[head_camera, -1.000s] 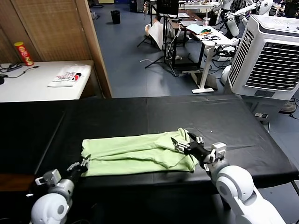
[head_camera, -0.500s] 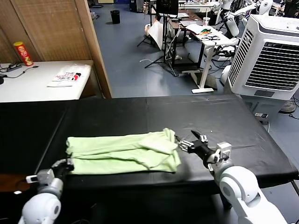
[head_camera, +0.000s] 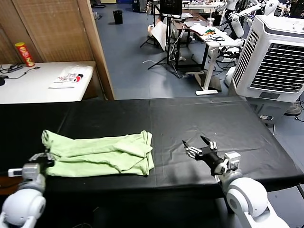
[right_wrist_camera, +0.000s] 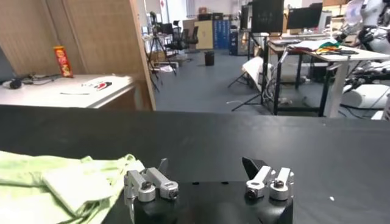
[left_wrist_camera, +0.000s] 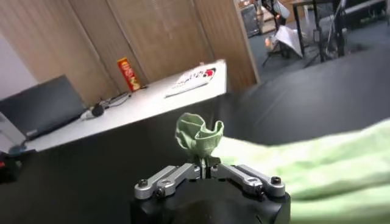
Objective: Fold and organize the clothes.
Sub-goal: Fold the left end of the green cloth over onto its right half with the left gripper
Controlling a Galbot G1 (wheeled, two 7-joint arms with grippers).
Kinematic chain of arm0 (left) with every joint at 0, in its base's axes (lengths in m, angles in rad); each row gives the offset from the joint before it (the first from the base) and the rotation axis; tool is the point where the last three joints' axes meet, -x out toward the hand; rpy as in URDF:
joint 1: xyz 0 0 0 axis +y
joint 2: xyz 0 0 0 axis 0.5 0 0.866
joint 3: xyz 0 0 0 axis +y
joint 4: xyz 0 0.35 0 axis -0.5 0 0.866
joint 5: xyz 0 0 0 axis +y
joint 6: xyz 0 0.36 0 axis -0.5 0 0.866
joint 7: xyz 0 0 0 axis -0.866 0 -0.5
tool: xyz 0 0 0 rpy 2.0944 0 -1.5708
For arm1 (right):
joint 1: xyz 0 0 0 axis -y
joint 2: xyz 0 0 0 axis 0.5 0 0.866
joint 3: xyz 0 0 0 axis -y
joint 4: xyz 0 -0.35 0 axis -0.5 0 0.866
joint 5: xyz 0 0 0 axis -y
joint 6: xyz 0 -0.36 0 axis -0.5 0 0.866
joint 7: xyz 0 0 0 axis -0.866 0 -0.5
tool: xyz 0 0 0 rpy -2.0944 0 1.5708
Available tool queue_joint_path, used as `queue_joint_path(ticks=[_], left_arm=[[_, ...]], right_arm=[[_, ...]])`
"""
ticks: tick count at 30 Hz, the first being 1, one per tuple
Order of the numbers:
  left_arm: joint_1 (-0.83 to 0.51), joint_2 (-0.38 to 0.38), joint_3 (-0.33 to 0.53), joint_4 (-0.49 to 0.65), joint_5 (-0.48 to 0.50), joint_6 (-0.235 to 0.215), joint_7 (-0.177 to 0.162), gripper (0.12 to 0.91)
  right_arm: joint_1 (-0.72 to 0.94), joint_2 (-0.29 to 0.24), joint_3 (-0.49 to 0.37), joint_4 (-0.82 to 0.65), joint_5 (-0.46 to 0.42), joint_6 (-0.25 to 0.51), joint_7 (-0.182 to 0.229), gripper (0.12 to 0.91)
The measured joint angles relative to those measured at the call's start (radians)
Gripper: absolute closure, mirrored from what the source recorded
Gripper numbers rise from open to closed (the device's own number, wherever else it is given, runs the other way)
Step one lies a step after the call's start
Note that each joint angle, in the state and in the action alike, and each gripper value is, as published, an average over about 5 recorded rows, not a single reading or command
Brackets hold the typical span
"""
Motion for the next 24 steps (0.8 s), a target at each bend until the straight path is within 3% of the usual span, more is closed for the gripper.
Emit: queue_joint_path(ticks=[4,7,14,24], left_arm=[[-0.039,-0.061,0.102,-0.08,-0.084,0.067,-0.055,0.866],[-0.075,-0.11,0.188,-0.103,-0.122,0.087,-0.077,0.866],[-0.173,-0.229,0.356,-0.088,-0.107,0.092,-0.084,0.866],[-0.224,-0.332,0.446,-0.067,-0.105,0.096,-0.089,0.866]], right_arm=[[-0.022,0.011,0.023,0.0,-0.016,0.005,-0.005,0.227],[-0.034,0.02,0.034,-0.002,-0.028,0.006,-0.006,0.227],[-0.045,0.033,0.037,-0.007,-0.051,0.007,-0.01,0.227],[-0.043,0.043,0.024,-0.021,-0.068,0.007,-0.013,0.227]])
